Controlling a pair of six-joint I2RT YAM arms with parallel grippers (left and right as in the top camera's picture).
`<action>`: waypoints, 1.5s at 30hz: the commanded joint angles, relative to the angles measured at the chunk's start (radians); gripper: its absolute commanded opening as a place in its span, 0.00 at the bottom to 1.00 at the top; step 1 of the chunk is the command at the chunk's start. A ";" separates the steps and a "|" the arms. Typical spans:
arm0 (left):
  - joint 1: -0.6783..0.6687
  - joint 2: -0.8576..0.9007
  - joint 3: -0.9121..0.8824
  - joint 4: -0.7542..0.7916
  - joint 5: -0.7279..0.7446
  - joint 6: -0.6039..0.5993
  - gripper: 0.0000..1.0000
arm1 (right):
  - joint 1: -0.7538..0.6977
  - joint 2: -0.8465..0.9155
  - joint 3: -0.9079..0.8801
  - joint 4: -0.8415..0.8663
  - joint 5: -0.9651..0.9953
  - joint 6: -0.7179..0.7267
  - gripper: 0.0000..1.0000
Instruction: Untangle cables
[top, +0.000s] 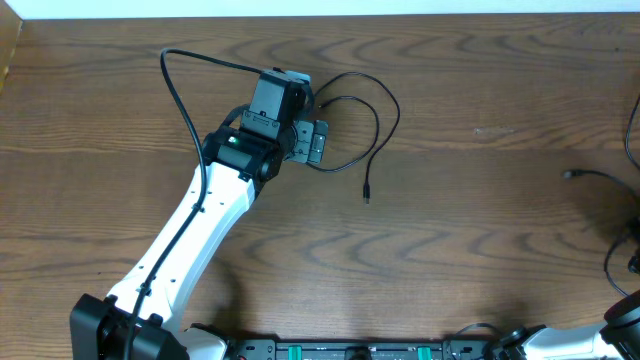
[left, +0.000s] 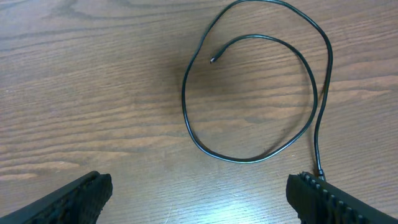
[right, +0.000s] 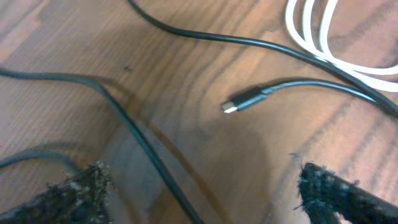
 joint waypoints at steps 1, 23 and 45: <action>0.003 -0.008 0.011 -0.002 -0.009 0.013 0.95 | -0.003 -0.013 0.015 0.003 -0.106 0.031 0.99; 0.003 -0.008 0.011 -0.002 -0.009 0.013 0.95 | 0.370 -0.364 0.015 -0.186 -0.308 -0.101 0.99; 0.003 -0.008 0.011 -0.002 -0.010 0.013 0.95 | 1.130 -0.330 0.015 -0.306 -0.298 0.312 0.99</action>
